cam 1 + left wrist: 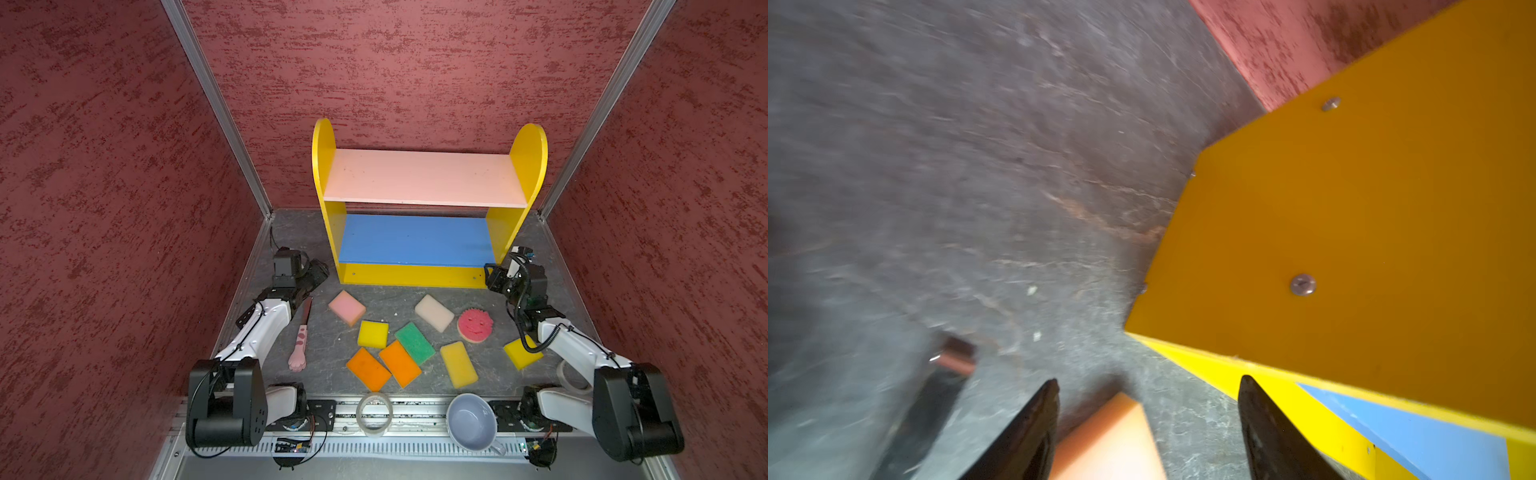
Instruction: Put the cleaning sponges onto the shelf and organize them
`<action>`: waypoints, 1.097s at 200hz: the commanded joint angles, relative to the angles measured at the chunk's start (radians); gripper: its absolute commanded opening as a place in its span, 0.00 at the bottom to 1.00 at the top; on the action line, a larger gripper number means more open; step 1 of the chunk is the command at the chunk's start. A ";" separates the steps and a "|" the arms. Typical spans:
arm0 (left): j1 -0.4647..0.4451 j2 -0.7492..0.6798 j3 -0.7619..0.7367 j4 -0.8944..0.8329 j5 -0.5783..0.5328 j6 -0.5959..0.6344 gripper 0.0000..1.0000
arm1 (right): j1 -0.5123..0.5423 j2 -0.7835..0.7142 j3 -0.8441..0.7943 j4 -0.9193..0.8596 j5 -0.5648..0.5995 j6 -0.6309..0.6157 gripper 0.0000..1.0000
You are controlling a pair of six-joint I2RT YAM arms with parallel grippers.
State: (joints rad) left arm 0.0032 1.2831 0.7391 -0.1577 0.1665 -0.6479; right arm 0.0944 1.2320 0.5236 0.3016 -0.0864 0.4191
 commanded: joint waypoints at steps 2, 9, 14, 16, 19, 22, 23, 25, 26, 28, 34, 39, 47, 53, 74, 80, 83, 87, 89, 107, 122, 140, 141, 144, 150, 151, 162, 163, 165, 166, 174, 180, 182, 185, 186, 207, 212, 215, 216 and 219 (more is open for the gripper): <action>-0.038 0.057 0.049 0.082 0.009 -0.019 0.68 | -0.008 0.060 0.063 0.070 0.010 -0.005 0.52; -0.046 0.080 0.061 0.083 0.007 -0.019 0.68 | -0.009 0.079 0.079 0.076 0.006 -0.010 0.52; -0.050 0.099 0.073 0.082 0.007 -0.021 0.68 | -0.010 0.094 0.086 0.083 0.002 -0.012 0.52; -0.053 0.104 0.079 0.080 0.007 -0.022 0.68 | -0.010 0.098 0.091 0.085 0.001 -0.012 0.52; -0.055 0.115 0.087 0.078 0.007 -0.024 0.68 | -0.011 0.107 0.094 0.090 -0.001 -0.013 0.52; -0.055 0.126 0.094 0.079 0.007 -0.025 0.68 | -0.011 0.114 0.098 0.096 -0.003 -0.013 0.52; -0.055 0.130 0.095 0.078 0.008 -0.026 0.68 | -0.011 0.117 0.099 0.098 -0.004 -0.013 0.52; -0.057 0.137 0.102 0.079 0.008 -0.027 0.68 | -0.011 0.122 0.101 0.102 -0.006 -0.013 0.52; -0.058 0.140 0.105 0.078 0.008 -0.027 0.68 | -0.012 0.123 0.101 0.104 -0.007 -0.013 0.52; -0.059 0.147 0.108 0.078 0.008 -0.029 0.68 | -0.012 0.128 0.104 0.109 -0.008 -0.011 0.52; -0.063 0.167 0.123 0.080 0.008 -0.032 0.68 | -0.013 0.141 0.110 0.118 -0.009 -0.008 0.52; -0.065 0.183 0.134 0.084 0.008 -0.036 0.67 | -0.013 0.152 0.115 0.124 -0.009 -0.003 0.52; -0.073 0.211 0.154 0.091 0.008 -0.044 0.67 | -0.013 0.168 0.121 0.137 -0.014 0.003 0.52; -0.075 0.232 0.172 0.099 0.007 -0.049 0.67 | -0.013 0.180 0.126 0.146 -0.019 0.008 0.52; -0.095 0.308 0.252 0.086 0.007 -0.051 0.66 | -0.015 0.215 0.143 0.171 -0.038 0.031 0.53; -0.099 0.329 0.279 0.076 0.010 -0.049 0.66 | -0.015 0.229 0.145 0.179 -0.044 0.037 0.54; -0.102 0.337 0.295 0.072 0.012 -0.049 0.66 | -0.015 0.243 0.149 0.181 -0.048 0.039 0.54; -0.105 0.349 0.308 0.066 0.013 -0.048 0.66 | -0.015 0.254 0.153 0.184 -0.051 0.042 0.54; -0.107 0.356 0.316 0.064 0.013 -0.048 0.65 | -0.015 0.257 0.155 0.186 -0.053 0.044 0.54; -0.121 0.398 0.375 0.045 0.002 -0.041 0.65 | -0.016 0.289 0.166 0.203 -0.068 0.060 0.54; -0.131 0.427 0.415 0.035 -0.011 -0.037 0.66 | -0.017 0.304 0.167 0.222 -0.077 0.070 0.55; -0.132 0.470 0.464 0.022 0.000 -0.051 0.66 | -0.016 0.319 0.173 0.217 -0.084 0.083 0.58; -0.133 0.472 0.468 0.019 0.002 -0.052 0.66 | -0.016 0.320 0.175 0.215 -0.084 0.083 0.58; -0.133 0.480 0.477 0.013 0.007 -0.054 0.66 | -0.016 0.323 0.179 0.210 -0.084 0.086 0.59; -0.132 0.498 0.501 0.005 0.014 -0.055 0.66 | -0.016 0.328 0.186 0.199 -0.085 0.090 0.62; -0.132 0.500 0.504 0.002 0.014 -0.055 0.66 | -0.016 0.330 0.186 0.198 -0.085 0.091 0.62; -0.137 0.527 0.538 -0.019 0.020 -0.051 0.66 | -0.016 0.340 0.193 0.193 -0.097 0.097 0.65; -0.137 0.529 0.541 -0.020 0.021 -0.050 0.65 | -0.016 0.342 0.193 0.194 -0.098 0.097 0.65; -0.137 0.533 0.549 -0.024 0.021 -0.051 0.66 | -0.016 0.343 0.193 0.197 -0.101 0.099 0.65; -0.137 0.535 0.552 -0.025 0.021 -0.050 0.66 | -0.016 0.344 0.194 0.197 -0.102 0.101 0.65; -0.138 0.548 0.567 -0.032 0.021 -0.050 0.66 | -0.016 0.354 0.191 0.209 -0.113 0.107 0.66; -0.141 0.555 0.577 -0.033 0.019 -0.050 0.65 | -0.016 0.362 0.190 0.217 -0.120 0.116 0.67; -0.140 0.557 0.578 -0.034 0.018 -0.050 0.66 | -0.016 0.364 0.191 0.220 -0.122 0.118 0.67; -0.140 0.559 0.581 -0.036 0.017 -0.051 0.66 | -0.016 0.369 0.190 0.224 -0.126 0.121 0.67; -0.140 0.559 0.583 -0.036 0.017 -0.052 0.66 | -0.016 0.371 0.191 0.225 -0.127 0.121 0.68; -0.140 0.563 0.591 -0.032 0.009 -0.061 0.66 | -0.016 0.403 0.206 0.226 -0.158 0.141 0.73; -0.140 0.564 0.592 -0.030 0.007 -0.062 0.66 | -0.016 0.409 0.211 0.227 -0.172 0.143 0.73; -0.140 0.565 0.593 -0.029 0.007 -0.062 0.65 | -0.016 0.412 0.211 0.229 -0.179 0.144 0.73; -0.141 0.565 0.594 -0.030 0.007 -0.062 0.65 | -0.016 0.413 0.211 0.229 -0.181 0.145 0.73; -0.140 0.566 0.596 -0.031 0.007 -0.064 0.66 | -0.016 0.416 0.214 0.232 -0.187 0.147 0.74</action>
State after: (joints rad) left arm -0.0982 1.8385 1.3052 -0.2043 0.1246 -0.7029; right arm 0.0814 1.6184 0.7013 0.5041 -0.2104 0.5301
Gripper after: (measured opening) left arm 0.655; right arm 0.728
